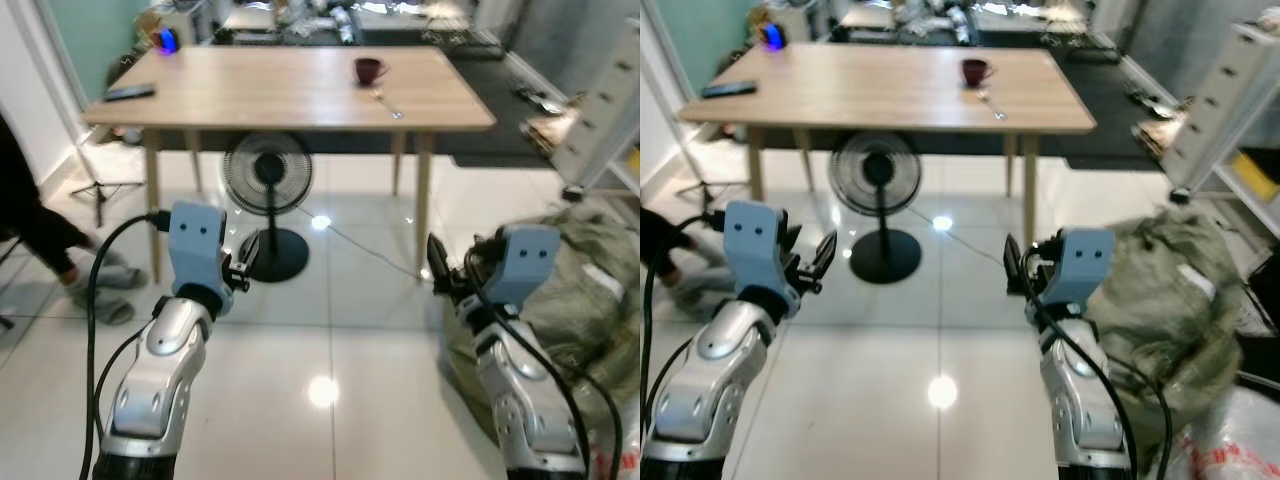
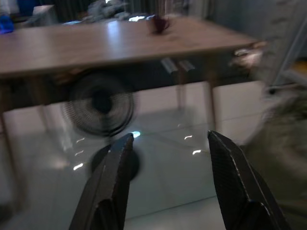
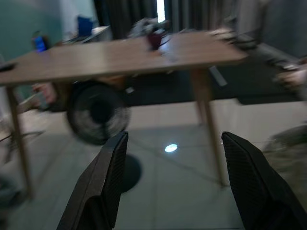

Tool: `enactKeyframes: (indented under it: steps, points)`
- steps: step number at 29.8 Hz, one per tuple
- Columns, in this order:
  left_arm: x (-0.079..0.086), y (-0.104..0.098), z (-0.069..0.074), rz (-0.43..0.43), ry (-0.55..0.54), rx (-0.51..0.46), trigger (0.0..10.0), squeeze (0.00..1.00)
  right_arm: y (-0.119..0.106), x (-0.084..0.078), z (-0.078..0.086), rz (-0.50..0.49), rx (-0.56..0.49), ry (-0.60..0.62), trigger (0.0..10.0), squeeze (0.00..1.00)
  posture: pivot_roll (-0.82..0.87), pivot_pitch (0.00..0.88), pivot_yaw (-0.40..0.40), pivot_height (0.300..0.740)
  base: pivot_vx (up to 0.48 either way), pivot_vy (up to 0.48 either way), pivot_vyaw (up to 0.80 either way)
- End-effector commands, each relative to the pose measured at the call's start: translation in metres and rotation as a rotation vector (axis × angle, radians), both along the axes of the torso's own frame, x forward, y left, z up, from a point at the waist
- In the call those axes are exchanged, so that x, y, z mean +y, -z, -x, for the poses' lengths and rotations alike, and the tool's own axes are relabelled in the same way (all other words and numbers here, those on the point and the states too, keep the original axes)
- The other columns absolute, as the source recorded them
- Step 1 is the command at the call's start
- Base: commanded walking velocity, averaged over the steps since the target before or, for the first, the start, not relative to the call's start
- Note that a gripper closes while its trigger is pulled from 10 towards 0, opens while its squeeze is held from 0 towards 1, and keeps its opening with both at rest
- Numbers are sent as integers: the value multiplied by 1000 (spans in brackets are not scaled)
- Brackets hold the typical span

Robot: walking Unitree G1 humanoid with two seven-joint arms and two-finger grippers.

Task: Setting the table

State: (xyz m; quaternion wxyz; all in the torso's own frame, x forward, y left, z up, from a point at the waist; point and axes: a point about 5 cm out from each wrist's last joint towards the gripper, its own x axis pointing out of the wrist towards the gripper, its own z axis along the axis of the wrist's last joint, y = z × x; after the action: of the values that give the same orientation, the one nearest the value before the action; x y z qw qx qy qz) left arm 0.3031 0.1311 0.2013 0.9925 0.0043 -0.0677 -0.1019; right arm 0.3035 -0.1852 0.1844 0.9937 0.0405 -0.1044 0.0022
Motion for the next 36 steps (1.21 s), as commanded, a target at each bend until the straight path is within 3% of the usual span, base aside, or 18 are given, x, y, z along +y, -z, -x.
enactKeyframes:
  steps: [1,15,23,29,36]
  points:
    - [5,4,2,13,-11,17,10000,0,2,2,0,-4,6,-7,10000,0,-53,0,75,740,0,0,-800]
    - [7,1,0,94,-24,18,10000,0,0,3,-3,3,2,-15,10000,0,-51,0,66,740,0,0,-800]
    - [8,3,-1,84,-41,23,10000,0,0,3,-3,0,-4,-19,10000,0,-52,0,67,740,0,0,-800]
    - [5,1,-1,19,-109,-31,10000,0,-2,19,0,-17,-31,-139,10000,0,-50,0,68,740,221,0,-133]
    - [4,1,-3,24,-123,-35,10000,0,-8,32,2,-33,-52,-230,10000,0,-59,0,76,740,480,0,0]
